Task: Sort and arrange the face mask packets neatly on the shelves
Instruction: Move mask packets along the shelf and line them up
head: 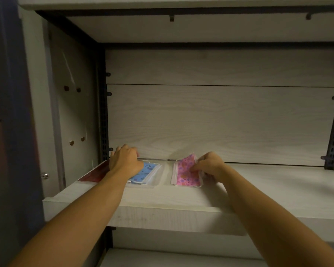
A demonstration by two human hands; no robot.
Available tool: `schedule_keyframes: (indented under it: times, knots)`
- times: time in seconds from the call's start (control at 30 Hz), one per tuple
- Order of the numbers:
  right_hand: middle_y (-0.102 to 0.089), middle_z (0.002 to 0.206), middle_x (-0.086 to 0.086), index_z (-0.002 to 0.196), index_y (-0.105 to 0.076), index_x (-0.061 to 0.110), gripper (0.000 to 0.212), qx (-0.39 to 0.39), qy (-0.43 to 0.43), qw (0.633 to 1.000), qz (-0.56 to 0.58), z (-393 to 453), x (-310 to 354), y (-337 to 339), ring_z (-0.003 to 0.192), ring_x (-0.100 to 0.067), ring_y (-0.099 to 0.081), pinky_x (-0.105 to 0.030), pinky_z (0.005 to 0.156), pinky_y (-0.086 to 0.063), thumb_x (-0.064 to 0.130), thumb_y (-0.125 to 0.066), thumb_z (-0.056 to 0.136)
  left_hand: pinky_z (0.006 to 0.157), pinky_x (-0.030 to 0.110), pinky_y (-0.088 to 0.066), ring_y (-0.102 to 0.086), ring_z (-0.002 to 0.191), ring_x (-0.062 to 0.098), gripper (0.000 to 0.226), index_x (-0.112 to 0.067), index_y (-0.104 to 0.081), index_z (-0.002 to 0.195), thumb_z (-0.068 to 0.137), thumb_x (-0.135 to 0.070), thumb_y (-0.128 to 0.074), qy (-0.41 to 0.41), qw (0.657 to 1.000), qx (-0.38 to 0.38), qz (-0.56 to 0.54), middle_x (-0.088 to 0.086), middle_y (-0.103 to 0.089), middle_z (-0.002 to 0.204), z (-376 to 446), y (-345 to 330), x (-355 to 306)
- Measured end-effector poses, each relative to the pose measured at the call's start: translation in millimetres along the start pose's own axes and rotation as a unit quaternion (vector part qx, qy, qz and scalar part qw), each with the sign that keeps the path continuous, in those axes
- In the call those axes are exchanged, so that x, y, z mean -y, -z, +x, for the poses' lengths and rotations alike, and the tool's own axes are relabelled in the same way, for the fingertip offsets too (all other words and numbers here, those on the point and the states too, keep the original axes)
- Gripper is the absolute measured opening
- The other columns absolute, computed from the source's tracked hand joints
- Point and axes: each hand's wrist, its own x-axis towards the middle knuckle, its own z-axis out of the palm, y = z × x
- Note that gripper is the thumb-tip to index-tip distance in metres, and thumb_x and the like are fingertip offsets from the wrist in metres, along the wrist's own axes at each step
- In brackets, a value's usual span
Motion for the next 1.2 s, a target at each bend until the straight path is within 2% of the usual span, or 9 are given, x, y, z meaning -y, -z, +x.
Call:
schedule_keyframes:
  times: [0.13, 0.23, 0.43, 0.53, 0.6, 0.73, 0.87, 1.0, 1.2]
  knots:
    - [-0.068, 0.078, -0.012, 0.085, -0.072, 0.006, 0.037, -0.006, 0.005, 0.996, -0.086, -7, 4, -5, 0.057, -0.025, -0.062, -0.026, 0.046, -0.048, 0.032, -0.092, 0.066, 0.101, 0.038, -0.041, -0.056, 0.112, 0.026, 0.027, -0.026, -0.068, 0.114, 0.088, -0.034, -0.063, -0.020, 1.000, 0.011, 0.015, 0.003, -0.061, 0.120, -1, -1, 1]
    - [-0.071, 0.095, -0.010, 0.096, -0.073, 0.006, 0.054, -0.017, 0.014, 0.989, -0.145, -11, 4, -6, 0.075, -0.022, -0.067, -0.029, 0.060, -0.055, 0.047, -0.090, 0.064, 0.094, 0.038, -0.050, -0.061, 0.105, 0.024, 0.022, -0.028, -0.070, 0.106, 0.087, -0.035, -0.064, -0.025, 0.999, 0.042, -0.006, 0.000, -0.064, 0.115, -5, 1, 0]
    - [-0.068, 0.092, -0.009, 0.093, -0.064, 0.006, 0.059, -0.053, 0.007, 0.984, -0.172, -21, 2, 0, 0.065, -0.015, -0.059, -0.038, 0.075, -0.061, 0.051, -0.089, 0.065, 0.071, 0.028, -0.057, -0.067, 0.086, 0.020, 0.011, -0.023, -0.076, 0.085, 0.078, -0.022, -0.068, -0.040, 0.990, 0.128, -0.047, -0.001, -0.072, 0.097, -12, 3, -11]
    - [-0.066, 0.085, -0.005, 0.086, -0.058, 0.012, 0.064, -0.058, 0.001, 0.978, -0.199, -23, 1, 3, 0.070, -0.018, -0.063, -0.038, 0.072, -0.060, 0.060, -0.088, 0.056, 0.074, 0.031, -0.058, -0.067, 0.087, 0.022, 0.012, -0.020, -0.077, 0.087, 0.080, -0.022, -0.068, -0.053, 0.987, 0.138, -0.060, 0.003, -0.072, 0.098, -11, -1, -17]
    - [-0.066, 0.086, -0.005, 0.093, -0.061, 0.012, 0.073, -0.056, 0.001, 0.976, -0.212, -23, 0, 5, 0.075, -0.019, -0.065, -0.035, 0.068, -0.057, 0.066, -0.086, 0.051, 0.075, 0.032, -0.059, -0.067, 0.088, 0.023, 0.014, -0.019, -0.077, 0.089, 0.080, -0.021, -0.067, -0.059, 0.987, 0.139, -0.063, 0.005, -0.072, 0.099, -10, -2, -18]
    - [-0.062, 0.097, -0.003, 0.100, -0.051, 0.015, 0.077, -0.058, 0.004, 0.973, -0.223, -26, -1, 5, 0.086, -0.023, -0.064, -0.038, 0.079, -0.059, 0.068, -0.085, 0.054, 0.076, 0.032, -0.059, -0.067, 0.089, 0.023, 0.013, -0.017, -0.077, 0.089, 0.082, -0.021, -0.067, -0.062, 0.986, 0.133, -0.074, 0.007, -0.072, 0.100, -8, -5, -18]
    - [-0.064, 0.108, -0.007, 0.109, -0.057, 0.014, 0.079, -0.077, 0.028, 0.964, -0.254, -24, -2, 3, 0.092, -0.026, -0.064, -0.039, 0.082, -0.058, 0.075, -0.076, 0.062, 0.074, 0.032, -0.059, -0.068, 0.084, 0.021, 0.012, -0.017, -0.077, 0.084, 0.084, -0.024, -0.067, -0.058, 0.988, 0.113, -0.083, 0.004, -0.073, 0.094, -8, -4, -15]
    - [-0.059, 0.124, -0.011, 0.124, -0.058, 0.011, 0.061, -0.104, 0.107, 0.950, -0.275, -33, 5, 11, 0.102, -0.027, -0.060, -0.039, 0.087, -0.054, 0.057, -0.067, 0.085, 0.082, 0.034, -0.054, -0.064, 0.097, 0.025, 0.018, -0.023, -0.075, 0.097, 0.089, -0.033, -0.062, -0.101, 0.994, 0.041, -0.031, 0.002, -0.066, 0.109, -6, 7, -9]
    - [-0.063, 0.125, -0.008, 0.128, -0.058, 0.015, 0.039, -0.117, 0.120, 0.916, -0.365, -64, 5, 41, 0.108, -0.029, -0.061, -0.035, 0.086, -0.053, 0.033, -0.060, 0.093, 0.079, 0.034, -0.055, -0.064, 0.096, 0.026, 0.011, -0.026, -0.071, 0.097, 0.088, -0.026, -0.064, -0.148, 0.986, 0.075, -0.025, 0.004, -0.066, 0.111, -5, 21, -19]
